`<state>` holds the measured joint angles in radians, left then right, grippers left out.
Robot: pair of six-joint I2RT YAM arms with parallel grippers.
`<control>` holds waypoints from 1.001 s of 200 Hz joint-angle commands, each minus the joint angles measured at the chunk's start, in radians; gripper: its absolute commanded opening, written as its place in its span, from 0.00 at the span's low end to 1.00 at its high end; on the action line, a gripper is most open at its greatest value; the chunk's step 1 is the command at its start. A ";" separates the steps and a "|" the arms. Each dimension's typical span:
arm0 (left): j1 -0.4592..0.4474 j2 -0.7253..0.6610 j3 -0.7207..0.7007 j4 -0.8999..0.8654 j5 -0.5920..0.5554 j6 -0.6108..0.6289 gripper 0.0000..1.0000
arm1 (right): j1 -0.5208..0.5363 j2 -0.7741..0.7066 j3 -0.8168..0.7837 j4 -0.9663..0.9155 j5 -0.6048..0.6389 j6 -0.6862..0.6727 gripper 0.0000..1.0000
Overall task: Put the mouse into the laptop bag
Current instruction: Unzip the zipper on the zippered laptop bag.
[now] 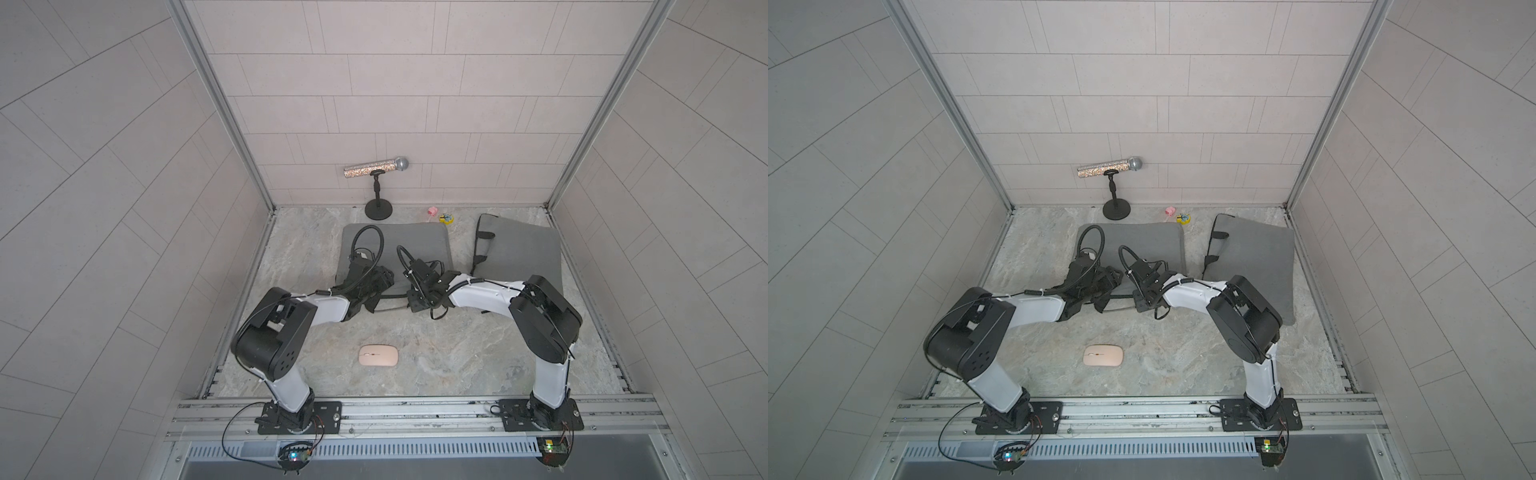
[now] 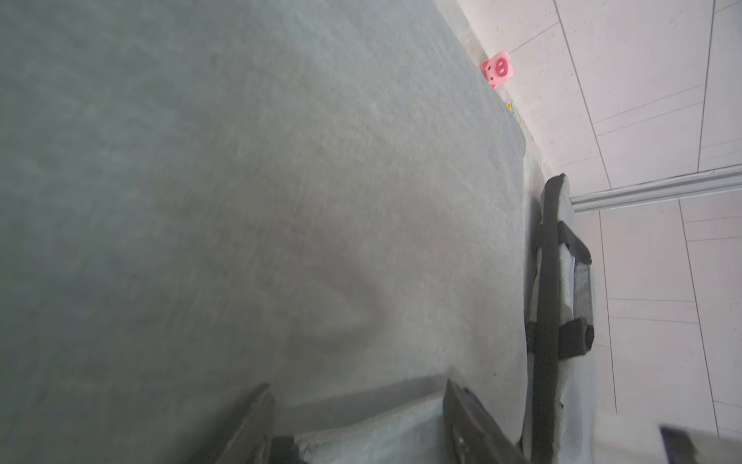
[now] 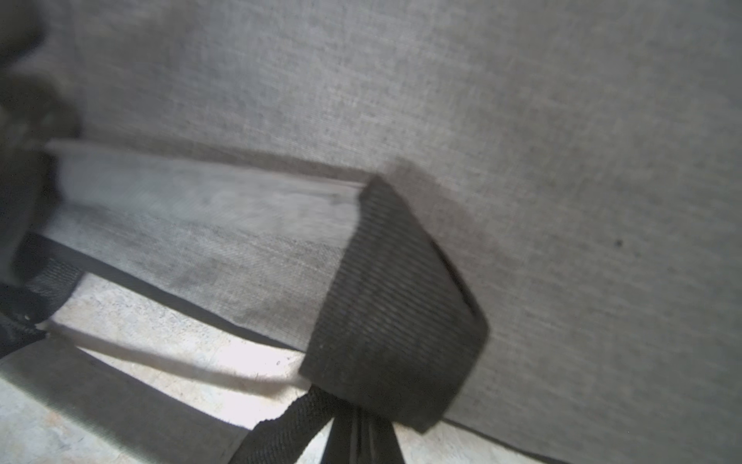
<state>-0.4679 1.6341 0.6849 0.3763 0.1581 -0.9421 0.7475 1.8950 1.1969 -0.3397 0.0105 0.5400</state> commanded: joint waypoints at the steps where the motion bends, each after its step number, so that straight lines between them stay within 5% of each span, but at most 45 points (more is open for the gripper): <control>1: -0.002 -0.124 -0.036 -0.183 -0.052 0.029 0.76 | -0.017 -0.059 -0.058 0.005 0.030 0.019 0.00; 70: 0.053 -0.699 -0.215 -0.497 -0.407 0.050 0.91 | -0.178 -0.155 -0.193 0.021 0.023 -0.001 0.00; 87: 0.128 -0.760 -0.258 -0.496 -0.364 0.054 0.95 | -0.222 -0.166 -0.201 0.007 0.032 -0.002 0.00; 121: 0.285 -0.628 -0.290 -0.360 -0.127 0.057 0.94 | -0.233 -0.167 -0.170 -0.053 0.080 -0.001 0.00; 158: 0.291 -0.379 -0.269 -0.142 0.074 0.060 0.86 | -0.194 -0.150 -0.145 -0.067 0.098 0.003 0.00; 200: 0.289 -0.164 -0.234 0.036 0.134 0.047 0.83 | -0.141 -0.108 -0.080 -0.087 0.110 0.002 0.00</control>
<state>-0.1814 1.3754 0.4297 0.2726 0.2153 -0.8970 0.5762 1.7618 1.0794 -0.3958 0.0986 0.5426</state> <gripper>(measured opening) 0.846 0.045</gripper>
